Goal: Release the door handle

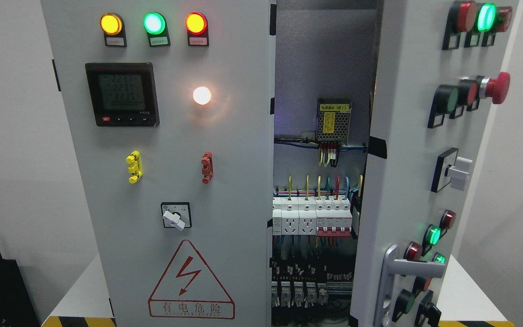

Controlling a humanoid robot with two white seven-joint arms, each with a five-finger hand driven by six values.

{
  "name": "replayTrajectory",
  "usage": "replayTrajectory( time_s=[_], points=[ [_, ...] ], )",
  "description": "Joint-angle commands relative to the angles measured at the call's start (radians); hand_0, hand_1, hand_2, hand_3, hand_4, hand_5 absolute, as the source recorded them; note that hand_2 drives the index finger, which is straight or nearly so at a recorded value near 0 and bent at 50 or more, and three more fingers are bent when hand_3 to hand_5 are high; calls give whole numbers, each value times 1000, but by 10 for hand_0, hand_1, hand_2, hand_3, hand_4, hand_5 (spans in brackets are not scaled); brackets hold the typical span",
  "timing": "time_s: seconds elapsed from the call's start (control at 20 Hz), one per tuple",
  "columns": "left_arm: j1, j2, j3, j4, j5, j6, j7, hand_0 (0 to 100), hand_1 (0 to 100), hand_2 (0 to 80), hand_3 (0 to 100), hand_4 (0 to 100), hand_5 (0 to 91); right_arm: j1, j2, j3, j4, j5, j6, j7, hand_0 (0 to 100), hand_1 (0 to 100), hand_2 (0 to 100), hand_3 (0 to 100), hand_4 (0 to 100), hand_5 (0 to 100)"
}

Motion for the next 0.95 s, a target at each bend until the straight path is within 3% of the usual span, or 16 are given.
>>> replayTrajectory(
  time_s=[0.0, 0.5, 0.7, 0.9],
  points=[
    [0, 0, 1, -31, 1, 0, 1, 120, 389, 0, 0, 0, 0, -1, 45, 82, 64, -8, 14, 52, 427, 96, 0, 0, 0, 0],
    [0, 0, 0, -31, 1, 0, 1, 120, 389, 0, 0, 0, 0, -16, 45, 58, 69, -14, 16, 49, 397, 70, 0, 0, 0, 0],
    [0, 0, 0, -31, 0, 0, 1, 120, 389, 0, 0, 0, 0, -18, 45, 58, 67, -129, 16, 49, 390, 70, 0, 0, 0, 0],
    [0, 0, 0, -31, 0, 0, 1, 120, 389, 0, 0, 0, 0, -33, 45, 50, 70, -135, 16, 49, 383, 69, 0, 0, 0, 0]
  ],
)
